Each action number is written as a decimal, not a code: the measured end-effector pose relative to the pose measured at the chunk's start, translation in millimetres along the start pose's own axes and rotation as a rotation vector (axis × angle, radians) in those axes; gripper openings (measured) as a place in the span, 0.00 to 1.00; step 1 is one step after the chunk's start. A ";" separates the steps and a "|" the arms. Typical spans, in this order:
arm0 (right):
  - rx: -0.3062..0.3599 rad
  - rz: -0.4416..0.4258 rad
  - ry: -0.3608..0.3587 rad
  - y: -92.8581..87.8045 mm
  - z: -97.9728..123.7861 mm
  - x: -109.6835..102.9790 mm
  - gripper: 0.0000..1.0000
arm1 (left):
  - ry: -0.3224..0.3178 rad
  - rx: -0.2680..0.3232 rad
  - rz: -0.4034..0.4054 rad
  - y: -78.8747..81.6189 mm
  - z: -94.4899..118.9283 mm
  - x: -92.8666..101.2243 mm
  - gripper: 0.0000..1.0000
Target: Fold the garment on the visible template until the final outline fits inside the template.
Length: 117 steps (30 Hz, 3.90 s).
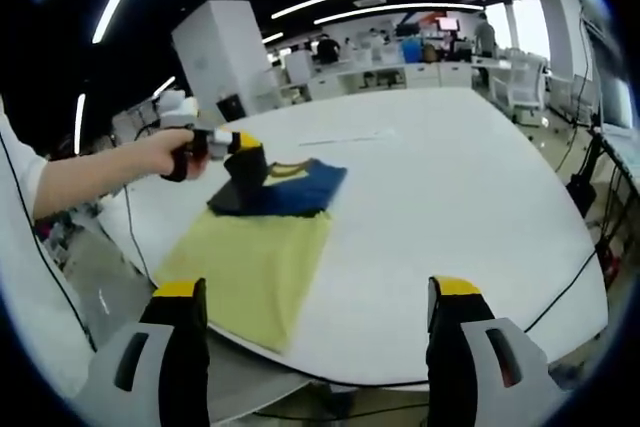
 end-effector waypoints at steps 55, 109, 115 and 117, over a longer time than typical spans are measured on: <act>-0.024 -0.044 -0.016 -13.1 10.4 39.1 0.90 | 0.053 -0.130 0.098 -72.4 -52.1 15.6 0.00; -0.016 -0.053 -0.038 -18.7 22.6 37.7 0.91 | 0.021 -0.181 0.123 -95.6 -55.9 13.7 0.04; -0.016 -0.049 -0.027 -19.5 22.0 30.7 0.90 | -0.007 -0.178 0.104 -92.7 -48.2 13.7 0.08; -0.015 -0.049 -0.023 -19.9 21.5 28.4 0.90 | -0.016 -0.176 0.083 -91.4 -44.7 13.4 0.10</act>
Point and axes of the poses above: the point that each gripper's makers call its tool centre point, and the gripper's own axes: z roughly backward along the fingers, x roughly to its right, y roughly out of its top, the point moved 3 cm from there along z, roughly backward along the fingers, and after that the axes turned 9 degrees about x, right-handed, at the moved point
